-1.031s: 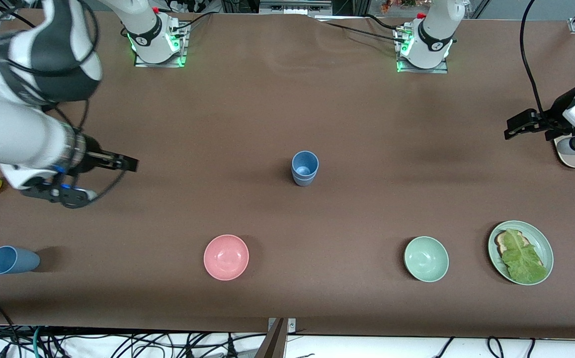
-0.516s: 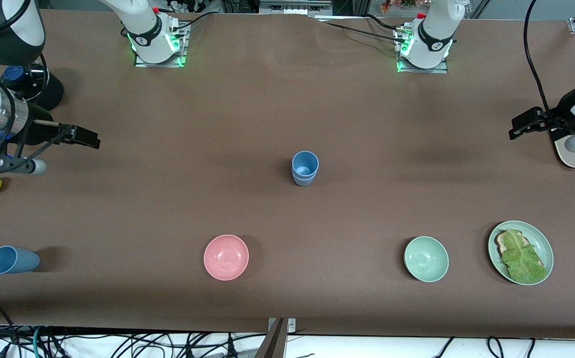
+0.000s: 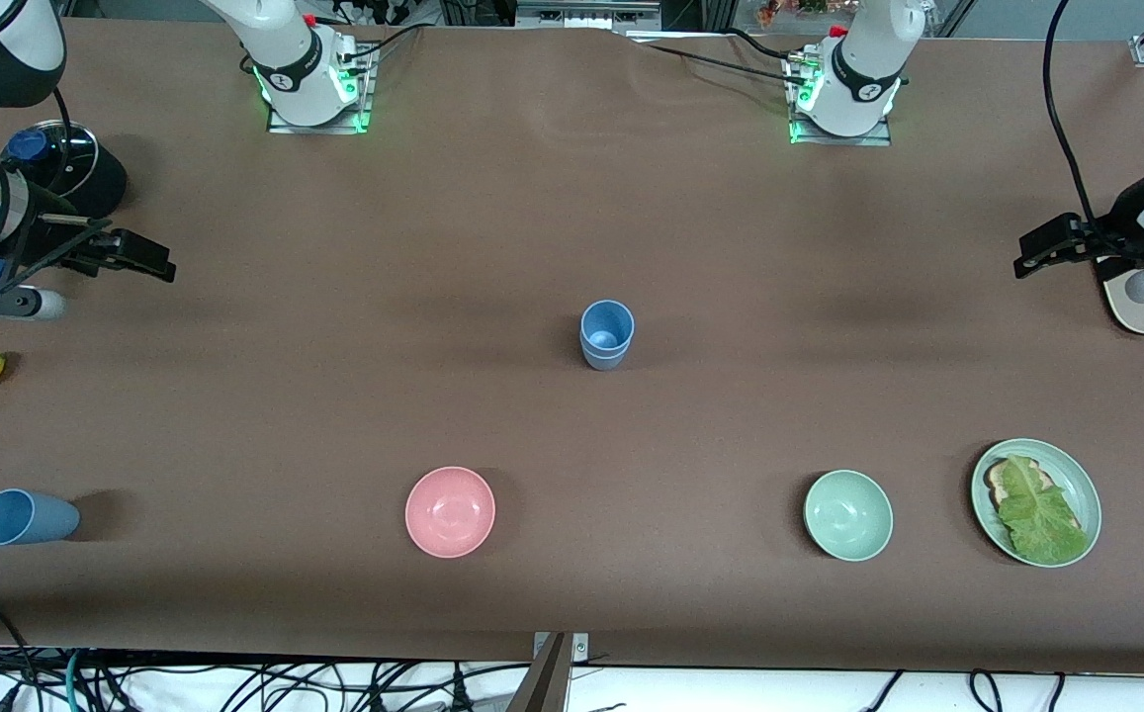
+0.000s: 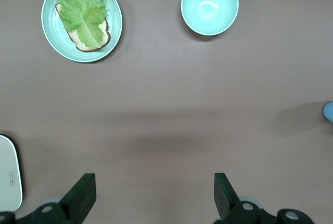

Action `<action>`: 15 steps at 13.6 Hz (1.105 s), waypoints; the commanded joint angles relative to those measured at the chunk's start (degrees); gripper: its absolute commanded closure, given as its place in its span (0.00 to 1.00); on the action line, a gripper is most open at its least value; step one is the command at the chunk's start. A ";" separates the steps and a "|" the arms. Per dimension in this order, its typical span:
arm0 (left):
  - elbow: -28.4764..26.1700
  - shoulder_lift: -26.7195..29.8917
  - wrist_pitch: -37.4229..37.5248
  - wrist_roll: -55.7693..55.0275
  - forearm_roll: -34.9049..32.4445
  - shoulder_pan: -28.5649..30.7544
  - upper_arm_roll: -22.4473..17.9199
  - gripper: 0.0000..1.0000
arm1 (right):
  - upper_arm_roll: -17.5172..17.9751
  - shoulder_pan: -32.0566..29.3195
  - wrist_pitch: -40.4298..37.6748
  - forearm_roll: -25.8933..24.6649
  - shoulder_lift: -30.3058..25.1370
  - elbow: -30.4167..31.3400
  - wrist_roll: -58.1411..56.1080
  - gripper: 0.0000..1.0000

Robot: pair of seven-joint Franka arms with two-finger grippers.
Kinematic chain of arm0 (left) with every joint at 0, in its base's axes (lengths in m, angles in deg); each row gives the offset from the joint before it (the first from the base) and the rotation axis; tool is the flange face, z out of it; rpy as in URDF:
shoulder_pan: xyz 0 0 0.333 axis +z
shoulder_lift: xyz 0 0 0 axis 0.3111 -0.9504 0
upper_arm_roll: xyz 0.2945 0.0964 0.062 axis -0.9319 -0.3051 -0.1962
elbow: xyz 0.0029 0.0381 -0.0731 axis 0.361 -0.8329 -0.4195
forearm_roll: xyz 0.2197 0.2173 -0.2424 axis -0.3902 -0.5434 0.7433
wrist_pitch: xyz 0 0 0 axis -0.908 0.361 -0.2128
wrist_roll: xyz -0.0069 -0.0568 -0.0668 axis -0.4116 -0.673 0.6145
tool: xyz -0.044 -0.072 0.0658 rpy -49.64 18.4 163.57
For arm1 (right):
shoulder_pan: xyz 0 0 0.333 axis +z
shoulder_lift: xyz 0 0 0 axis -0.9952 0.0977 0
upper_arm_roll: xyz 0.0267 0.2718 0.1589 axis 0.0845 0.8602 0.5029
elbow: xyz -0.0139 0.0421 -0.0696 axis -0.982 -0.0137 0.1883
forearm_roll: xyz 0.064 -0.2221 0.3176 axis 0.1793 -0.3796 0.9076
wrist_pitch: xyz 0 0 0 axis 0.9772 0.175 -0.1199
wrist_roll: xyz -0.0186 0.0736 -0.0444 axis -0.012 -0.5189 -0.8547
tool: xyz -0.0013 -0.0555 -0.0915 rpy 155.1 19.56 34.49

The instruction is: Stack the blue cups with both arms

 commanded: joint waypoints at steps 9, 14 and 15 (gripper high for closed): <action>3.01 -0.55 0.15 1.51 2.13 1.79 -0.60 0.00 | 0.82 -1.19 -0.86 -2.61 -0.59 -4.56 -0.57 0.00; 2.92 -0.55 -1.52 1.60 1.69 1.53 -0.43 0.00 | 0.82 -1.28 -0.77 -2.96 -0.41 -5.37 -0.13 0.00; 2.92 -0.64 -1.52 1.60 1.69 1.44 -0.43 0.00 | 0.90 -1.10 -0.77 -3.04 -0.41 -5.37 -0.04 0.00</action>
